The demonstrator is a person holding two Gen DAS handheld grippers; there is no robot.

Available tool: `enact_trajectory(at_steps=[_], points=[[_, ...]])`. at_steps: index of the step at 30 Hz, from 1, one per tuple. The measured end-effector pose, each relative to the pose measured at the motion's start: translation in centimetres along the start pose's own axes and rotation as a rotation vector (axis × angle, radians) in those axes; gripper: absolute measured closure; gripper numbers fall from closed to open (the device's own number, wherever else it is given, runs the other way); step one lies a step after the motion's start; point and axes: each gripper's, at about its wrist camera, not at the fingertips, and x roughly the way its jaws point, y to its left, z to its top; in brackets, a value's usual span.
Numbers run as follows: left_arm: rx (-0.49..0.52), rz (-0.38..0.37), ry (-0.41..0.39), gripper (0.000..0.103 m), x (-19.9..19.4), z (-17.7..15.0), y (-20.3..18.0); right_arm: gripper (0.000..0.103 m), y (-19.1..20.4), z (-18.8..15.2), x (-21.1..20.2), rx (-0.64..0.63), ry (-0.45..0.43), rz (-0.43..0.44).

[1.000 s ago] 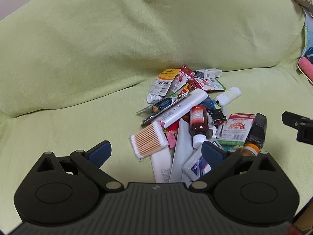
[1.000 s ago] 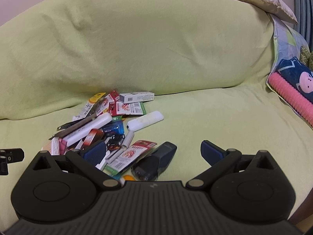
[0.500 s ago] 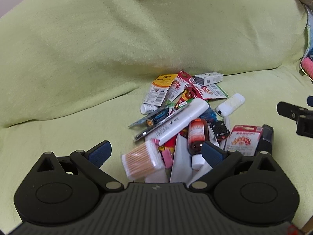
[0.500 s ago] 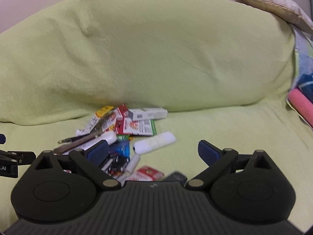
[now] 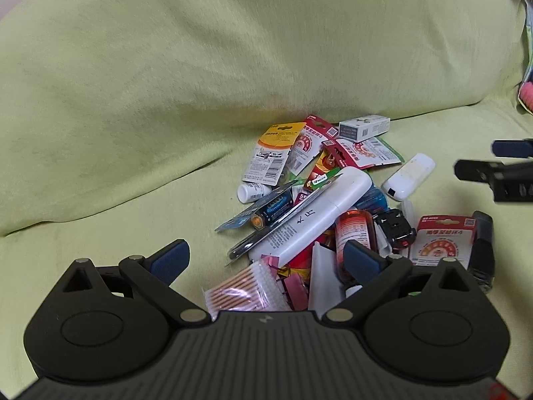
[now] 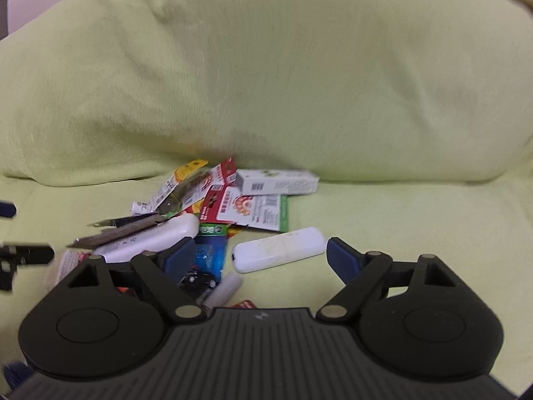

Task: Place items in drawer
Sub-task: 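Reach the right gripper into the pile toward the white medicine box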

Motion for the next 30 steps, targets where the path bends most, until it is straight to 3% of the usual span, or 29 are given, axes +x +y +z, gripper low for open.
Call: enact_trajectory(at_steps=[6, 15, 22, 28, 30], points=[[0.025, -0.002, -0.001, 0.004, 2.0, 1.0, 0.3, 0.026, -0.7, 2.3, 3.9, 0.072, 0.079, 0.036], [0.061, -0.006, -0.015, 0.004, 4.5, 2.5, 1.4, 0.027, -1.7, 5.8, 9.3, 0.214, 0.187, 0.048], [0.041, -0.021, -0.010, 0.004, 5.8, 2.4, 3.3, 0.027, -2.4, 8.8, 14.9, 0.414, 0.261, 0.000], [0.037, -0.009, -0.013, 0.004, 6.9, 2.6, 4.4, 0.029, -1.4, 9.6, 18.4, 0.494, 0.277, -0.057], [0.036, -0.004, -0.015, 0.004, 7.2, 2.7, 4.8, 0.035, -1.0, 9.6, 19.3, 0.510, 0.293, -0.082]])
